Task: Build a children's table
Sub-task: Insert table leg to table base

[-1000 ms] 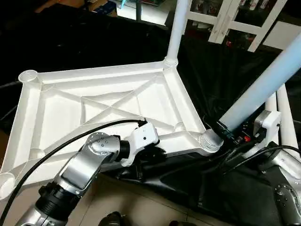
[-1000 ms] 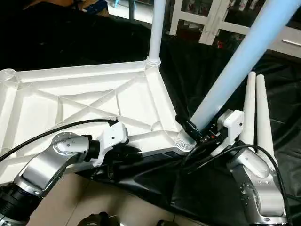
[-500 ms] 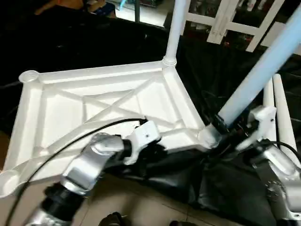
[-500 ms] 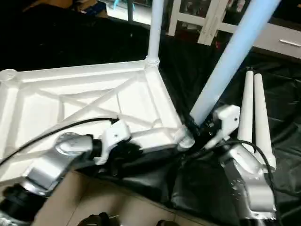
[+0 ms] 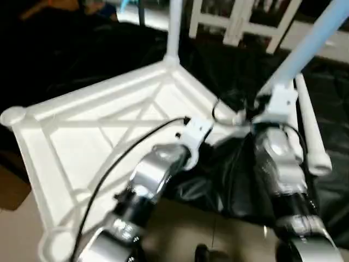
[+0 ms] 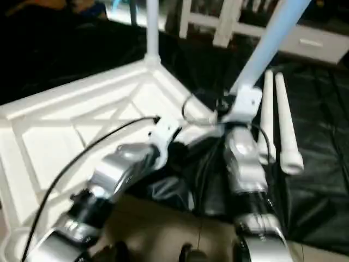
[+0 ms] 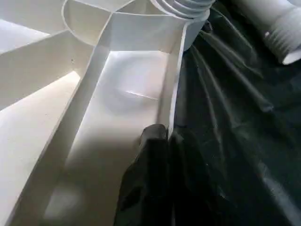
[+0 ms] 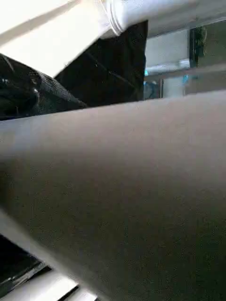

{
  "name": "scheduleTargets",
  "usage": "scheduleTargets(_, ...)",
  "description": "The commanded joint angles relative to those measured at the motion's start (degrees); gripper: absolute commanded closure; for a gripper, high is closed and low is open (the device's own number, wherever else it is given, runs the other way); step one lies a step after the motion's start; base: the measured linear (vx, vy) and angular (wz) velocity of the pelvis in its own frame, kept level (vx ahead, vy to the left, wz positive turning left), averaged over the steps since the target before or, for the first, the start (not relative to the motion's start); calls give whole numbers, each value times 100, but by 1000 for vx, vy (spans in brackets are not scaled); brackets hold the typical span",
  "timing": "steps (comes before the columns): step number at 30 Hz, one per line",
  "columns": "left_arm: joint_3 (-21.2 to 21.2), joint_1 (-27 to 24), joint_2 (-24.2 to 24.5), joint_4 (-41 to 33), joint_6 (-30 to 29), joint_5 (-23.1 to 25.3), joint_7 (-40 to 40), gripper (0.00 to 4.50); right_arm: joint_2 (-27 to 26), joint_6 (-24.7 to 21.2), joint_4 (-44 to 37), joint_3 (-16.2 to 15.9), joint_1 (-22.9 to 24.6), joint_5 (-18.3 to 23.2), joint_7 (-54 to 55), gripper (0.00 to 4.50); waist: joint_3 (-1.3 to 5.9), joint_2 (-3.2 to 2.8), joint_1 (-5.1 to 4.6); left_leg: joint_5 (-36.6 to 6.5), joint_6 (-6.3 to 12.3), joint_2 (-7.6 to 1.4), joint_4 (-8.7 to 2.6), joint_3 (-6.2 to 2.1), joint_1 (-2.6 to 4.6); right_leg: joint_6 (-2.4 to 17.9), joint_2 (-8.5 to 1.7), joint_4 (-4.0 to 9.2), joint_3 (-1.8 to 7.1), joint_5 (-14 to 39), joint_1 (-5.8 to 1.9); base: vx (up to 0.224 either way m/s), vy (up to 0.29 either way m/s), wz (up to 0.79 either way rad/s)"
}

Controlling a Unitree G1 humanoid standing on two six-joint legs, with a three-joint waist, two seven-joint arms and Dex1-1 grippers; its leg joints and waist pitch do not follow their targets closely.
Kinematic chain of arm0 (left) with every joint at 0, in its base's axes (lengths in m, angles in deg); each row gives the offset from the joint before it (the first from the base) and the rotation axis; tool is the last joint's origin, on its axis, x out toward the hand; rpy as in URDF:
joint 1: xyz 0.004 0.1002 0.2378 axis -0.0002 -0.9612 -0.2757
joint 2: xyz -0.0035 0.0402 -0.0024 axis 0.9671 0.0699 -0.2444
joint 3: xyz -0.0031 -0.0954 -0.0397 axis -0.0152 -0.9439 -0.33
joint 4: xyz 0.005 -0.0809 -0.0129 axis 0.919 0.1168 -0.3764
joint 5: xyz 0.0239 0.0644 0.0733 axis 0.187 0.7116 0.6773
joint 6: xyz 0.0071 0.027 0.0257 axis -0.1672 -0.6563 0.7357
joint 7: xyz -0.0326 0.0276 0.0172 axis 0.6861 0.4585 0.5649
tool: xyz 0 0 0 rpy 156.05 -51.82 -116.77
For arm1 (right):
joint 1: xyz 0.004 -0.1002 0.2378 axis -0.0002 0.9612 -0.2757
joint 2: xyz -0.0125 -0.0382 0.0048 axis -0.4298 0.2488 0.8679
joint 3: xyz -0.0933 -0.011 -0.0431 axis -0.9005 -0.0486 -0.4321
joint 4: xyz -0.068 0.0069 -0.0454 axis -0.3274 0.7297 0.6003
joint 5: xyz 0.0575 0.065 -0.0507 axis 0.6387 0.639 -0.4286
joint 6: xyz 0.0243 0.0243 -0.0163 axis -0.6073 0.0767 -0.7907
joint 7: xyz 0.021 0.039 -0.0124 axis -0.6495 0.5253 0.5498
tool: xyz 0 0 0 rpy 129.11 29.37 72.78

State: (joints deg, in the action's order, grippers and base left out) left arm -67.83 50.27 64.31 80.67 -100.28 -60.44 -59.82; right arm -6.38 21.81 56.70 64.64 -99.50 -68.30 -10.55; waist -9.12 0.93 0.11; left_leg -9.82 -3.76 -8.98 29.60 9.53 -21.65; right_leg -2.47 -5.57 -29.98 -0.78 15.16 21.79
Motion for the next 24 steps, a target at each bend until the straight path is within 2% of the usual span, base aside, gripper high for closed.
scheduleTargets(1,-268,228,-158,-52,94,14,-481,450,-406,-627,1410,-98,521,50,108,271,130,-51,-36,-3670,-283,-301,-528,-230,130,406,-252,411,42,2247,101,0,0,0)
scheduleTargets(2,-238,227,-155,-49,107,17,-455,450,-422,-594,1467,-84,478,53,87,271,149,-39,-27,-3561,-266,-303,-519,-224,120,418,-254,408,45,2164,83,0,0,0)
scheduleTargets(5,-56,191,74,0,468,67,-115,450,-377,-480,1694,-25,370,31,-203,271,164,-36,7,-3242,-227,-318,-500,-166,135,524,-237,372,83,1710,116,0,0,0)
scheduleTargets(6,-55,189,91,12,488,69,-99,450,-366,-475,1715,-21,365,32,-226,271,168,-29,6,-3131,-206,-317,-504,-163,104,553,-228,349,82,1574,84,0,0,0)
scheduleTargets(7,-19,164,210,35,655,79,50,450,-292,-486,1731,7,382,67,-352,271,170,-62,14,-3033,-222,-330,-516,-163,92,569,-224,325,83,1443,72,0,0,0)
scheduleTargets(10,100,107,397,-38,846,101,301,450,-209,-511,1659,31,426,138,-633,271,213,-32,35,-2702,-173,-336,-489,-130,89,634,-204,283,89,921,49,0,0,0)
scheduleTargets(11,208,52,540,-134,939,121,473,450,-163,-507,1552,15,468,183,-886,271,206,-38,42,-2703,-100,-341,-488,-108,95,639,-209,288,95,1024,61,0,0,0)
scheduleTargets(12,310,-15,690,-241,1076,133,666,450,-118,-500,1364,-31,529,247,-1191,271,195,-25,43,-2888,-70,-340,-477,-94,122,621,-219,342,101,1477,102,0,0,0)
scheduleTargets(13,445,-146,974,-439,1308,107,1053,450,-9,-496,878,-109,679,409,-1707,271,189,-16,56,-2972,-37,-341,-472,-103,116,574,-253,387,109,1907,101,0,0,0)
scheduleTargets(14,504,-216,1123,-535,1439,87,1251,450,43,-495,608,-125,758,514,-1943,271,195,-17,59,-2886,-6,-340,-473,-106,87,566,-269,388,120,1976,82,0,0,0)
scheduleTargets(15,592,-322,1360,-665,1731,68,1572,450,122,-569,133,-125,891,754,-2301,271,220,-1,76,-2533,59,-364,-482,-112,19,568,-274,356,127,1833,26,30,-54,-8)
scheduleTargets(16,682,-450,1646,-792,2134,64,1933,450,218,-752,-485,-98,1065,1093,-2633,271,265,-5,113,-2116,199,-402,-464,-100,4,597,-261,318,143,1403,-14,44,-54,-8)
scheduleTargets(17,699,-607,1944,-923,2438,4,2312,450,386,-1030,-1315,-77,1307,1538,-2959,271,277,-61,138,-1925,249,-398,-444,-91,22,654,-253,291,141,1130,-1,44,-54,-8)
scheduleTargets(18,655,-707,2113,-995,2546,-58,2508,450,549,-1202,-1903,-86,1484,1813,-3143,272,276,-60,157,-1793,340,-417,-441,-49,56,763,-207,277,133,929,18,40,-58,-2)
scheduleTargets(19,581,-760,2212,-1007,2635,-99,2588,450,730,-1303,-2358,-103,1622,1978,-3267,272,267,-93,196,-1902,345,-432,-447,-21,81,832,-188,313,130,1147,35,57,-50,-1)
scheduleTargets(20,500,-807,2304,-1007,2731,-135,2651,450,923,-1401,-2808,-122,1758,2130,-3382,272,284,-73,195,-1907,324,-432,-432,-11,66,888,-188,291,130,1186,33,57,-50,-1)
scheduleTargets(21,427,-833,2389,-962,2873,-130,2664,450,1166,-1548,-3252,-140,1887,2238,-3448,272,334,-109,233,-1557,322,-406,-371,24,71,999,-180,239,142,840,28,81,-36,0)
scheduleTargets(22,423,-834,2423,-939,2921,-124,2659,450,1233,-1603,-3359,-130,1914,2244,-3478,272,393,-92,225,-842,458,-375,-264,78,54,1183,-148,114,136,-92,19,101,-26,-1)
scheduleTargets(23,424,-840,2451,-931,2976,-120,2671,450,1281,-1623,-3453,-119,1937,2247,-3478,272,418,-100,230,-431,549,-352,-222,98,16,1274,-139,42,128,-613,-8,101,-26,-1)
scheduleTargets(24,422,-849,2515,-896,3129,-111,2676,450,1393,-1674,-3709,-64,2002,2240,-3481,272,457,-239,255,143,692,-321,-157,133,19,1436,-124,-43,126,-1512,-10,100,-20,-4)
